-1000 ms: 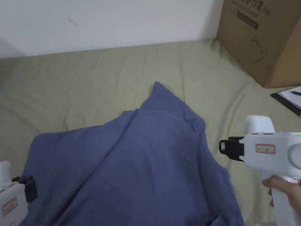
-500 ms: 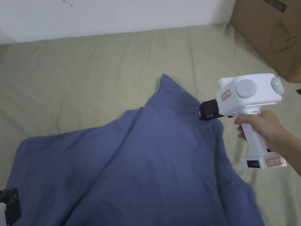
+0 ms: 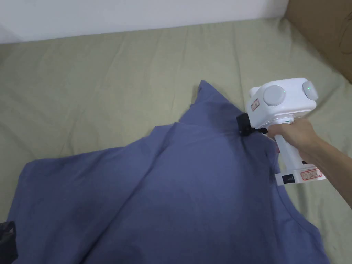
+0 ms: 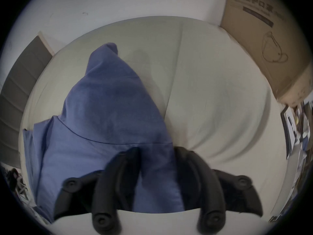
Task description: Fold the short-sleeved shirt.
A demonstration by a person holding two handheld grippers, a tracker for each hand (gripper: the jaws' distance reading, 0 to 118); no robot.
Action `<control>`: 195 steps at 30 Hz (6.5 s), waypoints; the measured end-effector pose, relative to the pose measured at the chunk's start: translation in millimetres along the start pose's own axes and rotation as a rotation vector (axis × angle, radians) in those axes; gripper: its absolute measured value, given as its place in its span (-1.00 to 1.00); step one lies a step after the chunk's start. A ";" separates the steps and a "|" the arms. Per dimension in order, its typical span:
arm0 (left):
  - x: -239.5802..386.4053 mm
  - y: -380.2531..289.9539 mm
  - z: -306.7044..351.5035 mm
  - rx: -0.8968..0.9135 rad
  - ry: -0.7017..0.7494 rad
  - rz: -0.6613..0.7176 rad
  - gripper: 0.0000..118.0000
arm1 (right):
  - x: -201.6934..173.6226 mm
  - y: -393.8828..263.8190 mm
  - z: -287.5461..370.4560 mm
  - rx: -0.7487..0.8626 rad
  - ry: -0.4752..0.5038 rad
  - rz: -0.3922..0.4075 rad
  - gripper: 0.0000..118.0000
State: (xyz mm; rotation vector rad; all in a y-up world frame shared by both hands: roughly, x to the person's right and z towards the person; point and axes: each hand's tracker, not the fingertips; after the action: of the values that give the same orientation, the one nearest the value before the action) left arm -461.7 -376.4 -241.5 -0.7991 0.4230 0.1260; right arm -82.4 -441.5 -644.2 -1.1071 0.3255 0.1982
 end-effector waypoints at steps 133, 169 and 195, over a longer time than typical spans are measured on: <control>-39.8 -113.5 74.6 -0.062 -0.071 0.035 -0.99 | 44.9 -370.6 207.8 0.084 0.184 -0.283 -1.00; -21.8 -238.7 176.6 0.002 -0.116 -0.011 -1.00 | -17.3 -494.4 283.6 0.295 0.210 -0.145 -1.00; -43.8 -213.8 138.9 -0.056 -0.047 0.076 -0.97 | 13.7 -469.4 257.1 0.188 0.107 -0.234 0.77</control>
State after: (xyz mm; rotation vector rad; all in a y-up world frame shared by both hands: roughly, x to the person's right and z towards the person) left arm -400.2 -423.2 5.4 -0.8333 0.4067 0.2277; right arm 119.6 -415.2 -149.1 -0.9616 0.3008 -0.0986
